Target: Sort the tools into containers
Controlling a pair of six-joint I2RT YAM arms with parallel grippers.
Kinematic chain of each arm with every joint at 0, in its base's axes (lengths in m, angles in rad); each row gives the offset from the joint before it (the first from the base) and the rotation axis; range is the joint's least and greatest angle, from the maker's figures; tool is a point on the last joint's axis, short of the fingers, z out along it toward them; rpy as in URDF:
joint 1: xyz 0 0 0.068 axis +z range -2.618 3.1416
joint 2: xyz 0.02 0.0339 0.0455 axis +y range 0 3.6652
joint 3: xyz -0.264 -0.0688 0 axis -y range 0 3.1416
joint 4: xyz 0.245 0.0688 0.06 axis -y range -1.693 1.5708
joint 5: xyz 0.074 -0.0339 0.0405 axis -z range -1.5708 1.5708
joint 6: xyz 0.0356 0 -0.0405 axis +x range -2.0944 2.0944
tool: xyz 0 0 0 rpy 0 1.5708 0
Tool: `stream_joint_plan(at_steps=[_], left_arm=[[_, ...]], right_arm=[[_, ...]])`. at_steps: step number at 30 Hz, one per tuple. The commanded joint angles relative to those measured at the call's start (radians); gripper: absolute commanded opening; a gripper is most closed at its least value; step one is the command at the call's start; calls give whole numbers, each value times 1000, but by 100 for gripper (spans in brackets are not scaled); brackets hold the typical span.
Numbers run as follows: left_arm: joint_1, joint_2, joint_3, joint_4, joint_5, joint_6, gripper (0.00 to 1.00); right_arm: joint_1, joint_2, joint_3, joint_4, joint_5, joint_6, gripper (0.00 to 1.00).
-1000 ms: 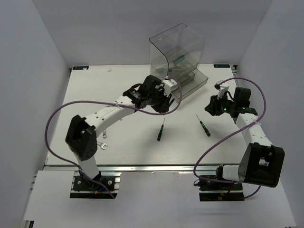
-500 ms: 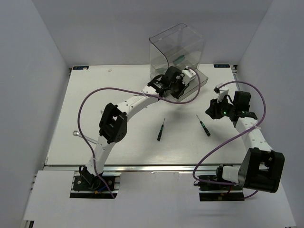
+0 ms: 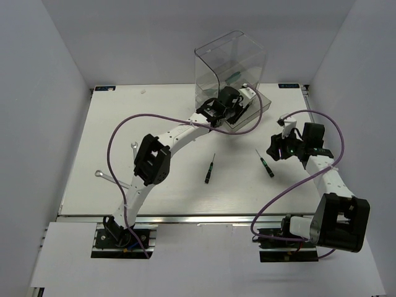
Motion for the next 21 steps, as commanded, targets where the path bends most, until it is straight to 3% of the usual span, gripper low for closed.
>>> stream_joint_plan(at_steps=[1, 9, 10, 11, 14, 16, 19, 21], left_arm=[[-3, -18, 14, 25, -29, -11, 52], [-3, -64, 54, 44, -26, -62, 57], [-3, -78, 57, 36, -21, -89, 55], [-3, -117, 56, 28, -15, -106, 40], [-3, -206, -14, -7, 14, -175, 13], [-3, -324, -145, -32, 27, -250, 12], [-3, -490, -354, -68, 33, -316, 43], [-3, -619, -468, -73, 10, -359, 58]], right_arm=[[8, 13, -1, -12, 54, -35, 60], [55, 68, -4, -108, 159, -84, 62], [63, 71, -7, -117, 171, -88, 62], [75, 73, -16, -131, 202, -99, 62], [104, 78, -39, -141, 246, -111, 62], [123, 78, -67, -137, 271, -107, 62], [202, 91, -97, -103, 361, -76, 62], [222, 117, -110, -80, 381, -41, 61]])
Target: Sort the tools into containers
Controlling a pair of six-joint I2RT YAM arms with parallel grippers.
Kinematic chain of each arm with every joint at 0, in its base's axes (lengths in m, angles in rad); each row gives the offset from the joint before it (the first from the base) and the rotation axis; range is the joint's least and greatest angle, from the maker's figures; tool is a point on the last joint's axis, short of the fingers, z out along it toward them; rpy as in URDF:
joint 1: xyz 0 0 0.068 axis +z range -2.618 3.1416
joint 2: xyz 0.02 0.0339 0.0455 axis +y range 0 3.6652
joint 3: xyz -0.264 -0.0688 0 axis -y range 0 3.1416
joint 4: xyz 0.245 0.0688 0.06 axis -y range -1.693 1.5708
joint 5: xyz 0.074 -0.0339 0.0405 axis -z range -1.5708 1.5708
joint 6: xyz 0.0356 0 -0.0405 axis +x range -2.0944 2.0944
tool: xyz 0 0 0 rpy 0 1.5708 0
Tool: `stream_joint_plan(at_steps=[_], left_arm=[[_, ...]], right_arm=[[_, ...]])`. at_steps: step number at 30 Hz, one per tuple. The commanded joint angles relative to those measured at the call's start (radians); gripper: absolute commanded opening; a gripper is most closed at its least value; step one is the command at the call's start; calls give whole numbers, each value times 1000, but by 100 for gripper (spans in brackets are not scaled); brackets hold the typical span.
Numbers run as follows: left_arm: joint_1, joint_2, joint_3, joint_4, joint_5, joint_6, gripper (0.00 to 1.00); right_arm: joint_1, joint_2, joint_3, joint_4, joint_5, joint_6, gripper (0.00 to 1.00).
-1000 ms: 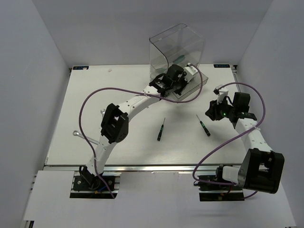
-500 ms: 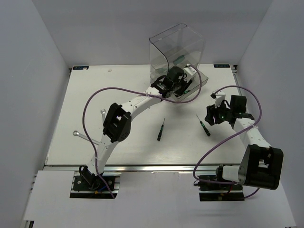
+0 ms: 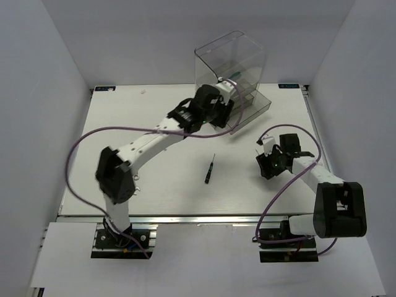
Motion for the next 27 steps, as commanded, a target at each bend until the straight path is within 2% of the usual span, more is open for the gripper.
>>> stream_joint_plan(at_steps=[1, 2, 3, 4, 7, 9, 12, 13, 15, 16, 18, 19, 23, 27], left_arm=[[-2, -245, -227, -24, -16, -121, 64], [-2, -288, -287, 0, -44, -136, 68], [-2, -327, -347, 19, -64, -172, 80], [-2, -402, -456, 34, -81, -195, 85], [1, -486, -574, 94, -127, -265, 93], [1, -526, -645, 120, -121, -302, 94], [1, -515, -682, 114, -93, -334, 93], [1, -501, -685, 108, -69, -342, 92], [1, -460, -705, 102, -36, -348, 87], [1, -445, -711, 99, -6, -350, 86], [1, -394, -717, 82, 25, -344, 86], [1, -363, -711, 67, 46, -338, 87], [1, -317, -697, 41, 105, -287, 89], [1, -283, -690, 27, 122, -249, 90]], right_arm=[[49, 36, -17, 34, 99, 41, 60], [55, 50, -19, 40, 115, 53, 58], [58, 82, -17, 47, 129, 76, 57], [61, 94, -11, 51, 149, 83, 54], [60, 139, 6, 50, 166, 98, 52], [60, 148, 9, 48, 165, 98, 52], [61, 160, 12, 44, 149, 95, 46], [60, 168, 15, 41, 145, 95, 38], [60, 192, 24, 25, 133, 93, 29], [60, 197, 30, 22, 114, 95, 20], [61, 199, 44, -1, 90, 98, 11], [60, 186, 58, -19, 62, 98, 2], [57, 145, 130, -79, -41, 92, 0], [52, 111, 332, -168, -169, 133, 0]])
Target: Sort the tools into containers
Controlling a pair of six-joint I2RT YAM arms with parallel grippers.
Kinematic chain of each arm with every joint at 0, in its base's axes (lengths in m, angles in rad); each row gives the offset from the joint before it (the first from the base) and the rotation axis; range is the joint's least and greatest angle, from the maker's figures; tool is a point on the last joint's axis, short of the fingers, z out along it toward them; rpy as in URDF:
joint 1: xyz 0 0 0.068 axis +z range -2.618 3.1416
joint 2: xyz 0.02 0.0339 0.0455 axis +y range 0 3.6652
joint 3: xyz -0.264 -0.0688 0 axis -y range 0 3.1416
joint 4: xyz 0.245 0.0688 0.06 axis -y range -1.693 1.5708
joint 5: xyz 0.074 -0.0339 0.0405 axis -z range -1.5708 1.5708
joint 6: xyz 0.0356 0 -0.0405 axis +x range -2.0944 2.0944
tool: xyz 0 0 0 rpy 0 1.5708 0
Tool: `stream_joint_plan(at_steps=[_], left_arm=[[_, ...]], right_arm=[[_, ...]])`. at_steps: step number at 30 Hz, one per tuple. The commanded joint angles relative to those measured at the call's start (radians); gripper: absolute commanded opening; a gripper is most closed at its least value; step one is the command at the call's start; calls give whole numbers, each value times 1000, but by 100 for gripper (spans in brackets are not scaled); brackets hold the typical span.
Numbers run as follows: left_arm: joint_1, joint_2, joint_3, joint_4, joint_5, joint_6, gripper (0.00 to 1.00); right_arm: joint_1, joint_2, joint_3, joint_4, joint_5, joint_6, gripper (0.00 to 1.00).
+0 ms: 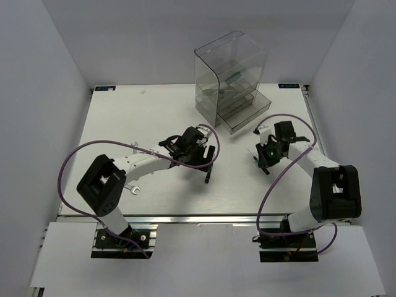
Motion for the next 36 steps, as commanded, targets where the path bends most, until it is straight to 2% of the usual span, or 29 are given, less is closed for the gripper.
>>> stream_joint_plan(at_steps=[1, 6, 9, 10, 11, 13, 14, 17, 21, 24, 26, 27, 31, 36], left_arm=[[-1, -2, 24, -16, 54, 49, 91], [-4, 30, 33, -20, 64, 65, 91], [-10, 52, 42, -14, 67, 62, 91], [-16, 58, 44, -13, 67, 62, 91], [-18, 73, 58, -14, 65, 64, 91], [-24, 92, 75, -20, 59, 69, 91], [-25, 110, 91, -25, 56, 70, 91], [-30, 132, 116, -35, 41, 75, 91], [-42, 152, 134, -31, 18, 73, 92], [-52, 170, 148, -42, 11, 72, 92], [-61, 185, 162, -57, -48, 72, 92], [-64, 190, 167, -63, -59, 73, 92], [-76, 217, 199, -97, -104, 81, 91], [-88, 248, 216, -111, -150, 78, 82]], right_arm=[[-5, -45, 202, -86, -179, 43, 0], [-13, -22, 383, -107, -291, 193, 0], [-15, -8, 417, -1, -291, 371, 0], [-15, -7, 415, 43, -253, 490, 0], [-13, 1, 406, 130, -218, 563, 0], [-11, 27, 408, 202, -118, 685, 0], [-8, 36, 417, 249, -75, 808, 0], [10, 81, 457, 272, 74, 964, 0], [13, 131, 487, 395, 140, 1089, 0], [27, 245, 585, 349, 183, 1132, 0], [31, 321, 650, 318, 197, 1160, 0], [35, 343, 685, 321, 191, 1169, 2], [45, 388, 707, 363, 165, 1163, 38], [41, 371, 682, 352, 134, 1122, 39]])
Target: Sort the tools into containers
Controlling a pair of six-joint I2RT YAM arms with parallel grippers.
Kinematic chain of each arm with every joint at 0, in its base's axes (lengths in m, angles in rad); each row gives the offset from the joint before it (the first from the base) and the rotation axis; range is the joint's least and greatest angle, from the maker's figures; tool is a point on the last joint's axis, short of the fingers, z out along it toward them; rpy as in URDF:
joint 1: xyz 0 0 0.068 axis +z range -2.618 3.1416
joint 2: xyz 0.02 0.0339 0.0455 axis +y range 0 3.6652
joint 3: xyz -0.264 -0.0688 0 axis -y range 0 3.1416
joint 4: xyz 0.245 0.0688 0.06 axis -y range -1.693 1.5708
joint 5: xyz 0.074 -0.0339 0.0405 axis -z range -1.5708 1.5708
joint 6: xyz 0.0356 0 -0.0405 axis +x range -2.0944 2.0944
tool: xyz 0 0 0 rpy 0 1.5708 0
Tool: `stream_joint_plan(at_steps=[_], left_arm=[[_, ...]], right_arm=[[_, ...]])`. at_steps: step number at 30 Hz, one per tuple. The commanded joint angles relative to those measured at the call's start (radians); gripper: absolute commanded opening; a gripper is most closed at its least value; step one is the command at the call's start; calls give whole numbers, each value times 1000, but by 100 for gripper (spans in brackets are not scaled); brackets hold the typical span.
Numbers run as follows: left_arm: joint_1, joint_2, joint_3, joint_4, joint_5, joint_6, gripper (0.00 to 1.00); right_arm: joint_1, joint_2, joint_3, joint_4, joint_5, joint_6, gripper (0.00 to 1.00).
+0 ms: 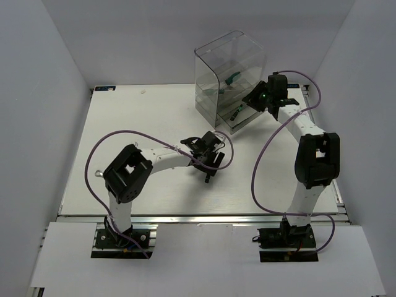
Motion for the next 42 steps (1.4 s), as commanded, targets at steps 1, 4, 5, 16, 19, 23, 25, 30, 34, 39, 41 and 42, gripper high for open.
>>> stream_joint_plan(at_steps=[1, 4, 5, 16, 19, 23, 25, 30, 34, 39, 41, 42], left_arm=[[-15, 7, 46, -30, -58, 7, 81], [-22, 37, 76, -62, -62, 16, 71], [-24, 45, 87, -71, -65, 22, 68], [-39, 142, 159, -145, -62, 33, 37], [-39, 134, 145, -154, -75, 33, 28], [-39, 96, 135, -156, -96, 44, 8], [-39, 87, 153, -172, -96, 56, 0], [-39, 41, 285, -203, -20, 109, 0], [-39, 11, 401, -217, 55, 166, 0], [-38, 45, 571, -238, 74, 238, 0], [-38, 102, 677, -232, 60, 287, 0], [-33, 126, 714, -223, 56, 312, 0]], right_arm=[[0, -45, 5, 34, -20, -16, 40], [-5, -74, -17, 30, -56, -39, 40], [-6, -86, -23, 31, -64, -59, 39], [-43, -386, -355, 188, -49, -209, 38], [-66, -445, -415, 195, -53, -239, 38], [-110, -499, -469, 195, -82, -283, 38], [-147, -520, -492, 194, -121, -336, 36], [-270, -552, -508, 145, -298, -517, 2], [-359, -584, -532, 131, -518, -668, 0], [-393, -603, -557, 76, -661, -783, 0], [-391, -602, -567, 61, -676, -796, 0], [-391, -602, -575, 60, -687, -796, 0]])
